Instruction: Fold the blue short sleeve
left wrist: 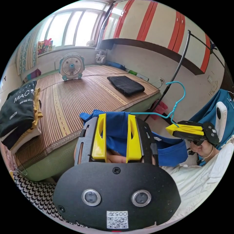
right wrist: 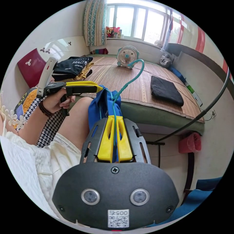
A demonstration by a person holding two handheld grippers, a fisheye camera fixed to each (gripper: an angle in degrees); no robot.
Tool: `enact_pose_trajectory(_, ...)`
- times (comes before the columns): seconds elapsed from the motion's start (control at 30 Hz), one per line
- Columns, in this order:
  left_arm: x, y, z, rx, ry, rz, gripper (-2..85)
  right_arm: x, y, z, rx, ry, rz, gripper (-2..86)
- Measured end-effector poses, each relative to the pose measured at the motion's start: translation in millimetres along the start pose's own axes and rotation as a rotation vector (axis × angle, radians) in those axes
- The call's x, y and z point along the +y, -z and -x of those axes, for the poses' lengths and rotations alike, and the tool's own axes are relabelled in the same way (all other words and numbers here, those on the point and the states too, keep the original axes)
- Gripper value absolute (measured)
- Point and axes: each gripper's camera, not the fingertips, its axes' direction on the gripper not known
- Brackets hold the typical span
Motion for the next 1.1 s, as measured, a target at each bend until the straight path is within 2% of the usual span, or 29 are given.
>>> enact_pose_trajectory(0.1, -3, -11, -5, 0.032, -0.049, 0.034, 13.5, 6, 0, 0, -0.022, 0.041, -0.01, -1.6)
enact_pose_trajectory(0.2, -5, -24, -13, -0.016, -0.081, 0.046, 13.1, 12, 2, 6, -0.062, 0.089, -0.028, -1.6)
enact_pose_trajectory(0.4, -5, -43, 0, 0.016, 0.035, 0.078, 9.8, 27, 2, 14, -0.117, 0.151, -0.033, -1.6)
enact_pose_trajectory(0.7, -1, -44, -6, 0.015, 0.055, 0.105, 5.2, 52, 1, -5, -0.103, 0.097, -0.036, -1.3)
enact_pose_trajectory(0.87, -1, -44, -11, 0.096, 0.099, 0.121, 3.8, 53, 1, -13, -0.066, 0.042, -0.07, 1.2)
enact_pose_trajectory(1.1, 2, -22, -44, -0.003, 0.032, 0.157, 3.8, 65, 14, -2, -0.093, 0.068, -0.102, -1.5)
